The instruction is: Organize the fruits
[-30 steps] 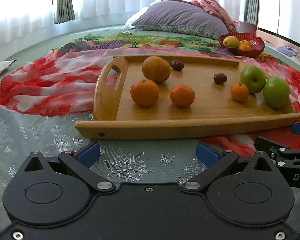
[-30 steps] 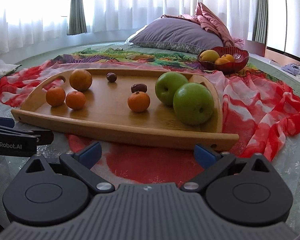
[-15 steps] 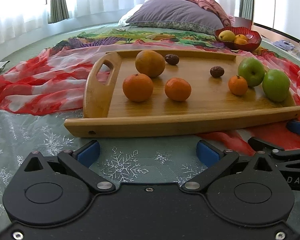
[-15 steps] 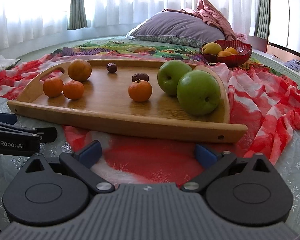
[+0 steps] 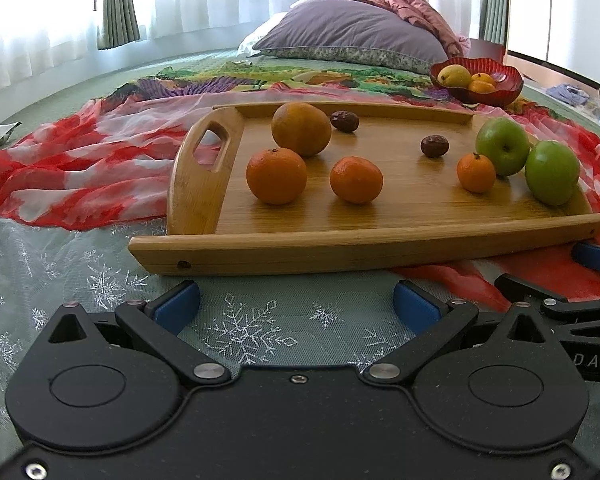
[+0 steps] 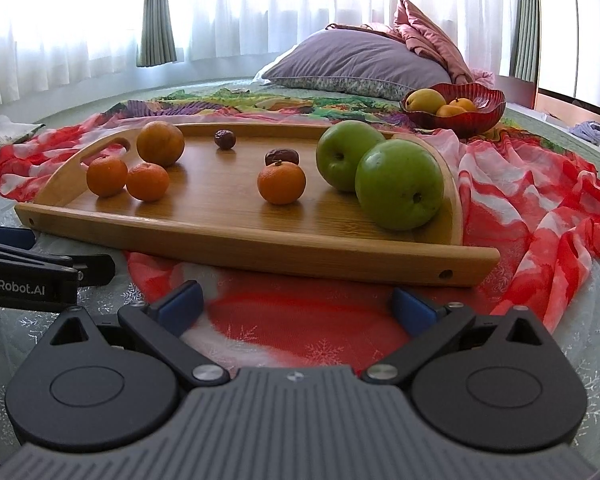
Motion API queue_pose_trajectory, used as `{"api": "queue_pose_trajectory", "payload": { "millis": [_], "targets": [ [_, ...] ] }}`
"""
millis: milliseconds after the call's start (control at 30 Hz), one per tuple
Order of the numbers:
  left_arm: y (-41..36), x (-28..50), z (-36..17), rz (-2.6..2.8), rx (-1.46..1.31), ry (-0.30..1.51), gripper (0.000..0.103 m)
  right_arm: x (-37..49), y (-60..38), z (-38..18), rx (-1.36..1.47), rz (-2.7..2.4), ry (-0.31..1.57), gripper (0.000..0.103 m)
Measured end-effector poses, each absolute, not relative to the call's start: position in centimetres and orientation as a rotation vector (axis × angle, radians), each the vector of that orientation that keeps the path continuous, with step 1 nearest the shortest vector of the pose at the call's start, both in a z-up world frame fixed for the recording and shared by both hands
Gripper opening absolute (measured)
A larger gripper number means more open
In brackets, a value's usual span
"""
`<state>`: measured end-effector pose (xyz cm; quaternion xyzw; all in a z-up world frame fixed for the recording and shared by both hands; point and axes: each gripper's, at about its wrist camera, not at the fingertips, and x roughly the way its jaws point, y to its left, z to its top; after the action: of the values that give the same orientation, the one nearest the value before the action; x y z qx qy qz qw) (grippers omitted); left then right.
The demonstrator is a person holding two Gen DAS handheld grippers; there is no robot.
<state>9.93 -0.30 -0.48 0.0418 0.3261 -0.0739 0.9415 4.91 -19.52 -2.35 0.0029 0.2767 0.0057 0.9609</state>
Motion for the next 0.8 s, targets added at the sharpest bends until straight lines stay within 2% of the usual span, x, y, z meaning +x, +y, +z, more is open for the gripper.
{"api": "queue_pose_trajectory", "payload": {
  "millis": [800],
  "targets": [
    [-0.39,10.07,-0.59,-0.147,0.09,0.663,0.103,4.9,-19.49,-2.33,0.005,0.011,0.556,0.103]
  ]
}}
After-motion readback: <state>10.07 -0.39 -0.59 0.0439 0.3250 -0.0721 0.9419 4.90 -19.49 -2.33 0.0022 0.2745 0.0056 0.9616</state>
